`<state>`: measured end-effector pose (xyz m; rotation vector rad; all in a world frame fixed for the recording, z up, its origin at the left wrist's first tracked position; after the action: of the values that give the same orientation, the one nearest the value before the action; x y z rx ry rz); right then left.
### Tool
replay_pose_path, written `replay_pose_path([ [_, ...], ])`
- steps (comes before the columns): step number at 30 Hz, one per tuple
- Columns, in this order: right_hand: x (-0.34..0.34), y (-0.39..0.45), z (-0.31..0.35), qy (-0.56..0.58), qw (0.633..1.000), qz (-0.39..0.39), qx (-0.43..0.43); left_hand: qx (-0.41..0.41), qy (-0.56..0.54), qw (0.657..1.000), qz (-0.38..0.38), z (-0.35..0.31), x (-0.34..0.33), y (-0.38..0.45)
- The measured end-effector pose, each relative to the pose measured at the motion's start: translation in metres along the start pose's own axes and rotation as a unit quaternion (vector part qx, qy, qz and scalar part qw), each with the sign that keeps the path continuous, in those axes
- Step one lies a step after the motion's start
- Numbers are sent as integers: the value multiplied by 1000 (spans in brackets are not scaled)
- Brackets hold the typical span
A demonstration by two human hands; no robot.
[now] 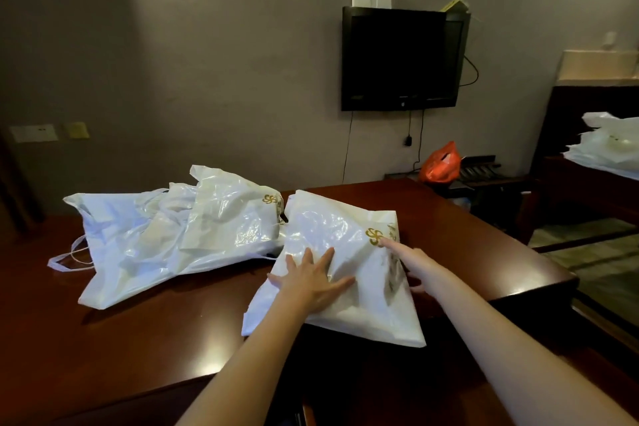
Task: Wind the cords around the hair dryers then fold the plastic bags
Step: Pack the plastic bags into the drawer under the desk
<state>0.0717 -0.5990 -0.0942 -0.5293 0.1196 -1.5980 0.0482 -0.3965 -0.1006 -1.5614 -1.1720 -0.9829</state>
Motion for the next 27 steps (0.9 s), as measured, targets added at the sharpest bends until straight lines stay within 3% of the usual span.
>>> replay_pose_path([
  [4, -20, 30, 0, 167, 981, 102, -18, -2, -13, 1000, 10, 11, -21, 5],
  [10, -55, 41, 20, 175, 968, 174, 35, 12, -9, 1000, 4, 28, -36, 4],
  [22, -58, 21, 5, 134, 976, 160, 69, -5, -18, 1000, 3, 17, -45, -19],
  [27, -43, 5, -19, 196, 971, 114, 74, -50, -35, 998, 31, 3, -49, -34],
])
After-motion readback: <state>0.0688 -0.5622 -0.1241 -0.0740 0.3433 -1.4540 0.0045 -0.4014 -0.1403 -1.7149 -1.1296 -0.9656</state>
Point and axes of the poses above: each hand's wrist, its own y-axis towards the middle knuckle, its own x-axis out of the back of the hand, z = x × y, the point moved 5 cm from there along y, towards the middle knuckle, and after that the axes turned 6 degrees about z, right-handed, at the moved point
